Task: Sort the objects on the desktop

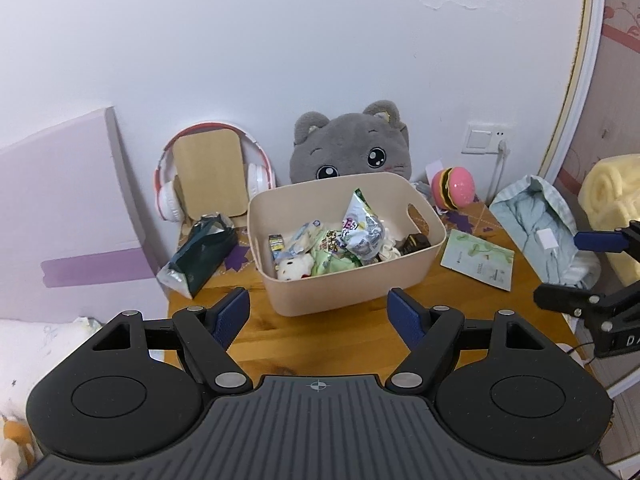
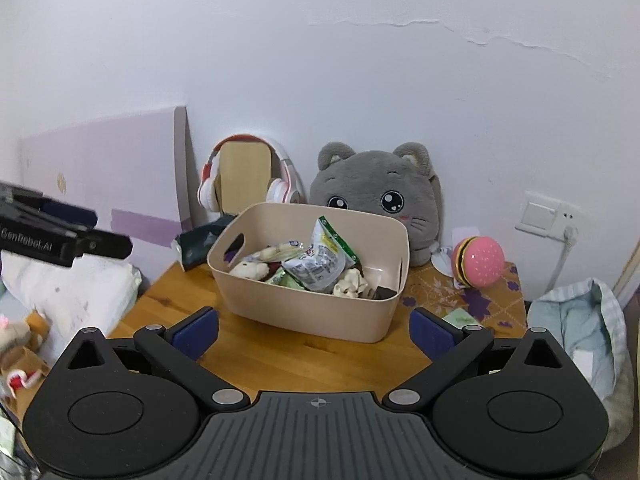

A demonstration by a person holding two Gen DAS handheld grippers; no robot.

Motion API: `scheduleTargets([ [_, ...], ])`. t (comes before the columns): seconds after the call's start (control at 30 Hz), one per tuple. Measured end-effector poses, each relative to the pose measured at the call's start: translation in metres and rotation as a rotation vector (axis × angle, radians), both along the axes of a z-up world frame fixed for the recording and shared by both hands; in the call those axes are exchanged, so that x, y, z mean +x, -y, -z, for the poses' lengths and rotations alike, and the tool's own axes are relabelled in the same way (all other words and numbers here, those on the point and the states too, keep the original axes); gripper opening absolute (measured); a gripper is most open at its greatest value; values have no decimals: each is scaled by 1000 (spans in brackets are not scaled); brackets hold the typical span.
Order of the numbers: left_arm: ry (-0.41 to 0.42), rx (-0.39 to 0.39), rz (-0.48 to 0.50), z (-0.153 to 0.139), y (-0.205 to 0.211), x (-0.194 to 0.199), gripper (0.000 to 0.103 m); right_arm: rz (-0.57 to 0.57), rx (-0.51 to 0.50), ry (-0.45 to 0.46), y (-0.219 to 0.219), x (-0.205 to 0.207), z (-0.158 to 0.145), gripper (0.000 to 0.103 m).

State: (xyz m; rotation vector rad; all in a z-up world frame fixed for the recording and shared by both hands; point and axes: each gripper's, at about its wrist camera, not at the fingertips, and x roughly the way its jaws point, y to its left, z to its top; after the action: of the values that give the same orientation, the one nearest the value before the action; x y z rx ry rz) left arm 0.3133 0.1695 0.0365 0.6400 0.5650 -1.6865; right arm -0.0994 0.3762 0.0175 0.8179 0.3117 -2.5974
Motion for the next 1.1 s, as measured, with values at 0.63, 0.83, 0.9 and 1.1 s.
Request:
scheduleTargets([
  [0.63,-32,-8,91,-35,-95,8,77,21,-7,-30,-6,88,-35,103],
  [0.83,-32,-19,124,-47,-121,1,77,53,-8,-20,-16,111,-40,103],
  [0.9,-39,-20,134,-50,-129,1,77,53,-7,-23,-18,119,-40,103],
  [1.1,-67,7,115,-51,-149,7,77,48,14,-31,-17,136,-41,103],
])
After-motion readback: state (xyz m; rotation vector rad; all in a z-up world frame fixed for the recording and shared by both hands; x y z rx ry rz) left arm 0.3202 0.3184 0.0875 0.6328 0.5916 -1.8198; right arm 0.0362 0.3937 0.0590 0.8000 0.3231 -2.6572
